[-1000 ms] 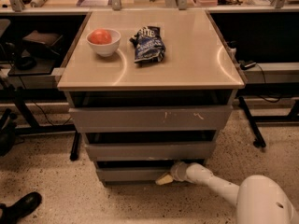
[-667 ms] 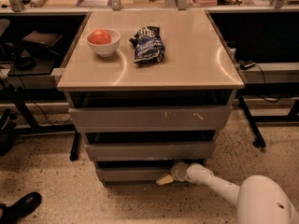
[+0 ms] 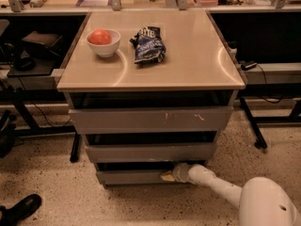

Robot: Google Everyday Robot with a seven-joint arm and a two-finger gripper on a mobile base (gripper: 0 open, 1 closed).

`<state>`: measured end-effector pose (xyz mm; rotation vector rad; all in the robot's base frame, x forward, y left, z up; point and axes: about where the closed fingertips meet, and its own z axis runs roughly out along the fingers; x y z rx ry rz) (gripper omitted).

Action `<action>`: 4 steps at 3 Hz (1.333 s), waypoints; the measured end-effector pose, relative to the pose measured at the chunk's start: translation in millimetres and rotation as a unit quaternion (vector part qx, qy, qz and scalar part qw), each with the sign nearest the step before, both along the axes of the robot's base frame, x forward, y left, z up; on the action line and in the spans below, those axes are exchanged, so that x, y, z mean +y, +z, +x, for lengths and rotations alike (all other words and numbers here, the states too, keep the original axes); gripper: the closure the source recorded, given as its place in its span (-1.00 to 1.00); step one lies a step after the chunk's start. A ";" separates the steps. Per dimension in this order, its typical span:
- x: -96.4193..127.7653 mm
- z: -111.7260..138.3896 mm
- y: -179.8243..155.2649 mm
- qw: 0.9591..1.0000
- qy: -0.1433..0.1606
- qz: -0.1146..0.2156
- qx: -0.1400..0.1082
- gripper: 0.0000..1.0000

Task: Open bottom drawer

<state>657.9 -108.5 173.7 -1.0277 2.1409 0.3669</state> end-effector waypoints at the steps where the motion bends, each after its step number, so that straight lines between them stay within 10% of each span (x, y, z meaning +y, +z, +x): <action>1: 0.0 0.0 0.0 1.000 0.000 0.000 0.000 0.31; 2: 0.0 0.0 0.1 1.000 0.000 0.000 0.000 0.78; 4: -4.0 0.5 5.4 1.000 0.000 0.000 0.000 1.00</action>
Offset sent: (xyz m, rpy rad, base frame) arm 0.0000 0.0000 0.0000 0.0000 0.0000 0.0000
